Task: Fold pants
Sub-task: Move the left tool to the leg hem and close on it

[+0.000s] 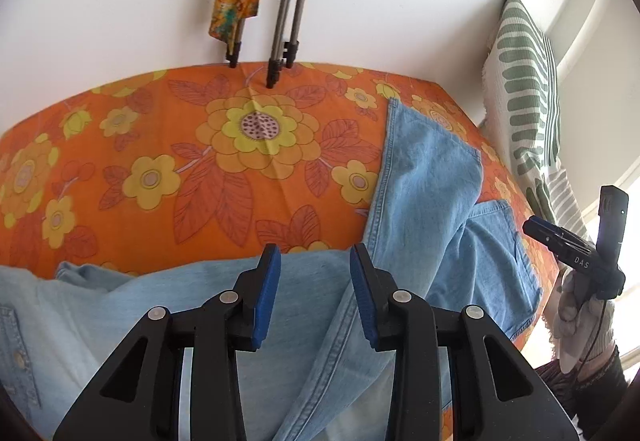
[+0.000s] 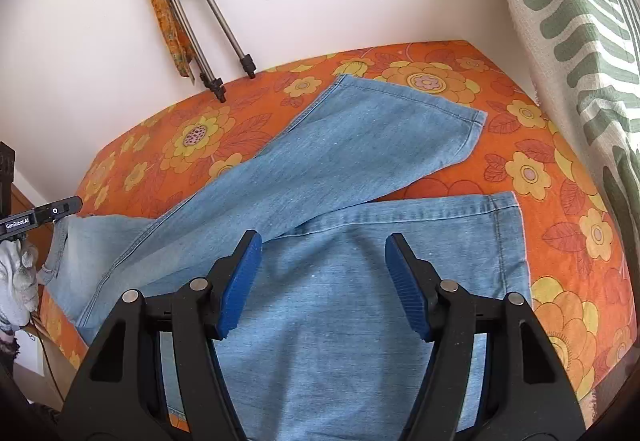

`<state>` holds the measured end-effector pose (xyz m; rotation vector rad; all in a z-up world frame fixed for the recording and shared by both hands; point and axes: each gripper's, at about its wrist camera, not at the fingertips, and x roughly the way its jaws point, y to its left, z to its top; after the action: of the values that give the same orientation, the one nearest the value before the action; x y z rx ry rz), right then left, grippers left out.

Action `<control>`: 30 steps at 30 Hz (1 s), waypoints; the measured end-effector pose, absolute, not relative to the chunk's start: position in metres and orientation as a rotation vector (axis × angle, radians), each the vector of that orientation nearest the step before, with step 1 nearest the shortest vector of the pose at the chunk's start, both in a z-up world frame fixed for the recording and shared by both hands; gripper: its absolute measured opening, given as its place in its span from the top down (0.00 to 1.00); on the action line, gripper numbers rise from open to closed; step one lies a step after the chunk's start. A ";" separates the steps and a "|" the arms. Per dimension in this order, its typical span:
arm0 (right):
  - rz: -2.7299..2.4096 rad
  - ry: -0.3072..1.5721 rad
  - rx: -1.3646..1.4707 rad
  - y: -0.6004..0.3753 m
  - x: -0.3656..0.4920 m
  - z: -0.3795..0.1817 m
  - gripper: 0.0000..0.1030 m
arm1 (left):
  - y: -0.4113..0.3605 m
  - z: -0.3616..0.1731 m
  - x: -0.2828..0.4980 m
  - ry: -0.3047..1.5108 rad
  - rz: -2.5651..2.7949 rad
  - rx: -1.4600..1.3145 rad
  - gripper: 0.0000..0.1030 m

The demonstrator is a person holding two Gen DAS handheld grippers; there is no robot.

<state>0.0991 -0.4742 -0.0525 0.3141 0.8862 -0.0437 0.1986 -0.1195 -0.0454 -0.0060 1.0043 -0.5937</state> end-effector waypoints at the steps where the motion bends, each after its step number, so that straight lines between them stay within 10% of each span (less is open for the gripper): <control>1: -0.055 0.886 0.323 -0.484 0.099 -0.052 0.35 | -0.136 -0.048 0.204 1.007 -0.606 0.003 0.67; 30: -0.132 0.888 0.455 -0.561 0.081 -0.043 0.35 | -0.408 -0.110 0.384 1.084 -0.648 0.061 0.54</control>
<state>0.0812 -0.5613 -0.0431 0.4547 0.8880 -0.1316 0.3837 -0.4080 -0.1105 0.0615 1.0842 -0.6479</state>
